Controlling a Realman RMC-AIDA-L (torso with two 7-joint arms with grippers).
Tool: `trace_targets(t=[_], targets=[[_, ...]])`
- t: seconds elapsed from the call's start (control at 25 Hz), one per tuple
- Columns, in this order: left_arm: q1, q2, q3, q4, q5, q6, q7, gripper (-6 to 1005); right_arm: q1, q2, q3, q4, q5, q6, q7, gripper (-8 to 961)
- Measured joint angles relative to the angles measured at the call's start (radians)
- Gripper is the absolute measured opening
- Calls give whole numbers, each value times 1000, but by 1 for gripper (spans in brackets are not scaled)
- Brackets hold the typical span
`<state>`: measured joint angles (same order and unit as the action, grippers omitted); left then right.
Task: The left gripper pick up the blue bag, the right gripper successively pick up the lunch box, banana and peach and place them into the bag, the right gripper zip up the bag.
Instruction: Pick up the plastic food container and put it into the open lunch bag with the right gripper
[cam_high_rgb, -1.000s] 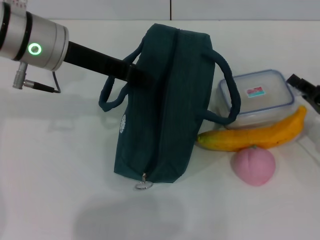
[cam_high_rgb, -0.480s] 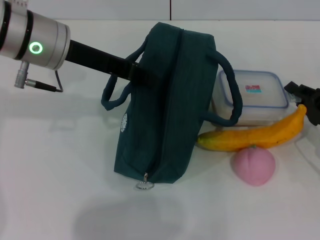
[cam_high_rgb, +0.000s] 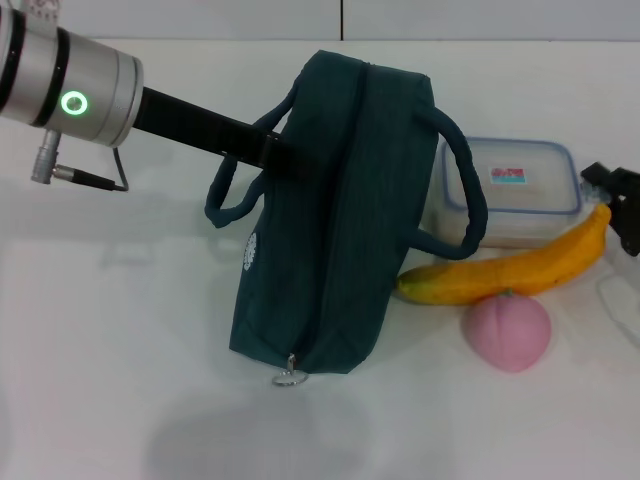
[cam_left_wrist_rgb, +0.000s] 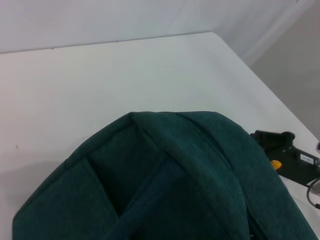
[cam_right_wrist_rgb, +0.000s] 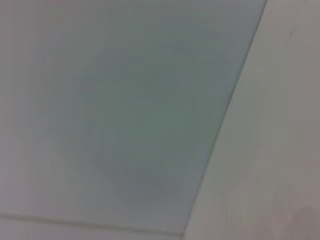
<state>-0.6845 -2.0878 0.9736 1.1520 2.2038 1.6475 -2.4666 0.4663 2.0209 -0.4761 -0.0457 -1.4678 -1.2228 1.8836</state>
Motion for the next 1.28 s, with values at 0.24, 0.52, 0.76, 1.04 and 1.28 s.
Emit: trace_targets(t=[0.24,0.52,0.76,1.04,1.28], targets=[[5,0,5,0,-2,-1,0,42,-32,1,1,7,90,-58,4,118],[5,1,5,2,-2,-4,0,42,-46,1,1,9,107,-90,17,99],[5,2,5,1,-2,-6,0,42,-52,1,26,18,112,-137,40,95],[4,2,5,0,-1,-6,-1,42,-63,1,50,20,131,-196,72,98],[0,2,5,0,-1,-6,-2,42,-73,1,51,20,167,-244,80,100]])
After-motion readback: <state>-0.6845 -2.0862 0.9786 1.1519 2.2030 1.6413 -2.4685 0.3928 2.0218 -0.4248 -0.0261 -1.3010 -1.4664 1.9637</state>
